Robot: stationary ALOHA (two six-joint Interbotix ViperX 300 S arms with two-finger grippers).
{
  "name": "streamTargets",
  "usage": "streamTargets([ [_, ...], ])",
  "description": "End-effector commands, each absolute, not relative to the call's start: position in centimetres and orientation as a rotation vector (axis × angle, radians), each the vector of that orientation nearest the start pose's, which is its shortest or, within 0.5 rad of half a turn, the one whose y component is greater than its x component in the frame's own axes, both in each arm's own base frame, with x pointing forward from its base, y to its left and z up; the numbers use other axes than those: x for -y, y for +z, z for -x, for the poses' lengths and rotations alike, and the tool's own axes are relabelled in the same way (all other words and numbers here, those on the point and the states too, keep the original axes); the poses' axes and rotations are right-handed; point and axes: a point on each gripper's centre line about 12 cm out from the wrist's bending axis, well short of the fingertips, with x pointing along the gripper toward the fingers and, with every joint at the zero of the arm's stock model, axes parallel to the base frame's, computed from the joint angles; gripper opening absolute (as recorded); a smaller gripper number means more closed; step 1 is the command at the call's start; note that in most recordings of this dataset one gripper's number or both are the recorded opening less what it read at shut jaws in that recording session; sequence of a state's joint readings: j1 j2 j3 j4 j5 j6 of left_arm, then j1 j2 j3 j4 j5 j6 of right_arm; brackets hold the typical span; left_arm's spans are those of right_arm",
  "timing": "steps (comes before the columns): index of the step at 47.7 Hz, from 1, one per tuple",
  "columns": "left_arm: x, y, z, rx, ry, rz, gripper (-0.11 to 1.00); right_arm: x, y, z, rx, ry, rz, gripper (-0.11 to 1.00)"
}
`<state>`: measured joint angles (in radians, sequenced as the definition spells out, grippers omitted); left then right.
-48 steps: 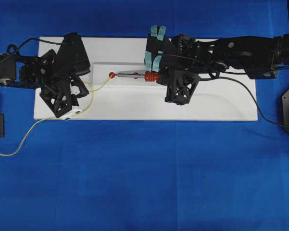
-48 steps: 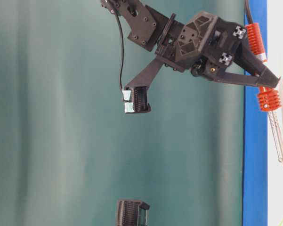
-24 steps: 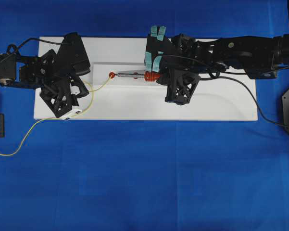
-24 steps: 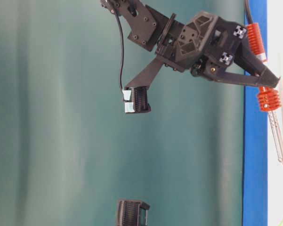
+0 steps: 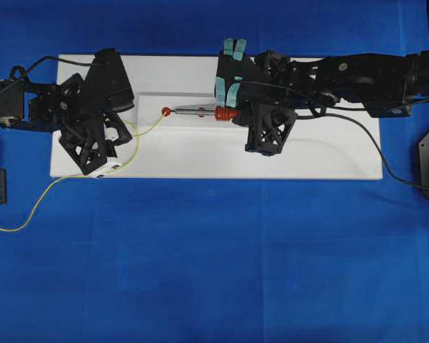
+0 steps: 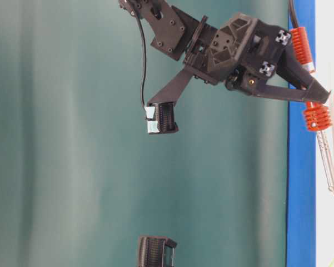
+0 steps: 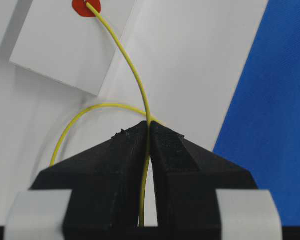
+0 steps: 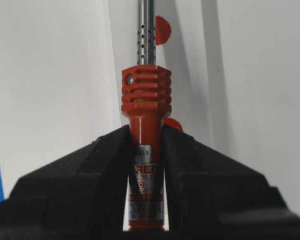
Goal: Touch the tip of the soldering iron to the tip of the solder at the mark.
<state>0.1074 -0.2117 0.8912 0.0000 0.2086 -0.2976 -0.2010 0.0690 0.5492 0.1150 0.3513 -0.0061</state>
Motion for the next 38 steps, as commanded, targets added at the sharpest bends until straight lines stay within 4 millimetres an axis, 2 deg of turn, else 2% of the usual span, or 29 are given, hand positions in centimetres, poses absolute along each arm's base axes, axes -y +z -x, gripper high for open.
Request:
streamTargets([
  [1,-3.2,16.1,-30.5,-0.838,0.224,0.321,0.01,7.4,16.3,-39.1,-0.916,-0.195,-0.202,0.06],
  [13,-3.2,16.2,-30.5,-0.834,0.221,0.316,0.01,7.4,16.3,-39.1,-0.916,-0.197,-0.205,0.06],
  [20,-3.1,17.4,-30.0,-0.798,0.215,0.313,0.01,7.4,16.4,-39.1,-0.914,-0.197,-0.205,0.06],
  [38,-2.8,20.8,-26.0,-0.650,0.201,0.321,0.01,7.5,16.3,-39.1,-0.916,-0.198,-0.206,0.06],
])
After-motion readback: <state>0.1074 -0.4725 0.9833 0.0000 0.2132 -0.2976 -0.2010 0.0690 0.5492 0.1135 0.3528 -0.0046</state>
